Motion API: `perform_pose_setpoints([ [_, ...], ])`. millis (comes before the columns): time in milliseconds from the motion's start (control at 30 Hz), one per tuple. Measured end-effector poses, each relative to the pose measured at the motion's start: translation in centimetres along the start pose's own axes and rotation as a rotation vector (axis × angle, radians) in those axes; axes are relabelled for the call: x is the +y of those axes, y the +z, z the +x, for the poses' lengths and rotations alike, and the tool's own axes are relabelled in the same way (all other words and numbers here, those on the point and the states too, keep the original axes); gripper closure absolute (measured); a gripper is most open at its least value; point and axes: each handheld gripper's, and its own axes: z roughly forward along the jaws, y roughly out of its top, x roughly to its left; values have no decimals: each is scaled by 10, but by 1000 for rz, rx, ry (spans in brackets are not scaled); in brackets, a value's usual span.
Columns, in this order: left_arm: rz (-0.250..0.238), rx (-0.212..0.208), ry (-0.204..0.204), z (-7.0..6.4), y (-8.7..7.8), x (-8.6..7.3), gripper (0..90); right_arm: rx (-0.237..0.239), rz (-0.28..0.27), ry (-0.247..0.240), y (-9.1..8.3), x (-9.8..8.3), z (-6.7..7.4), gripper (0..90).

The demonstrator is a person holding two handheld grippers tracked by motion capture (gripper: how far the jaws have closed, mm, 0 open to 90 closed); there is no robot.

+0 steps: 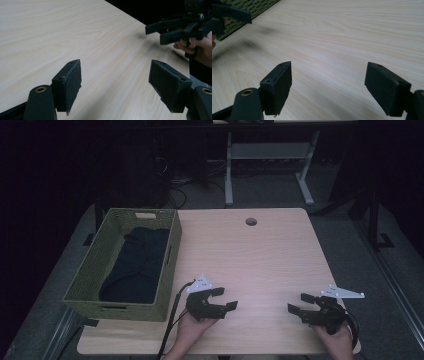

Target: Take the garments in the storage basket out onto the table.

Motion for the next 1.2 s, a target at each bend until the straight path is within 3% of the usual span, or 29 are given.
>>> perform_pose_setpoints([
  [67,2,1,0,0,0,5,259,2,0,-2,0,0,0,210],
  [300,4,-28,5,-2,-9,44,258,1,8,-12,-1,-1,0,210],
  [733,13,-7,11,8,-34,81,256,9,-17,-4,-4,1,-1,203],
  [867,11,16,13,16,-46,94,256,11,-17,1,-4,1,0,203],
  [1067,-3,51,-25,37,-69,105,256,13,-18,-1,-4,1,0,203],
  [1200,2,68,-73,58,-88,107,254,13,-21,-2,-5,2,0,203],
])
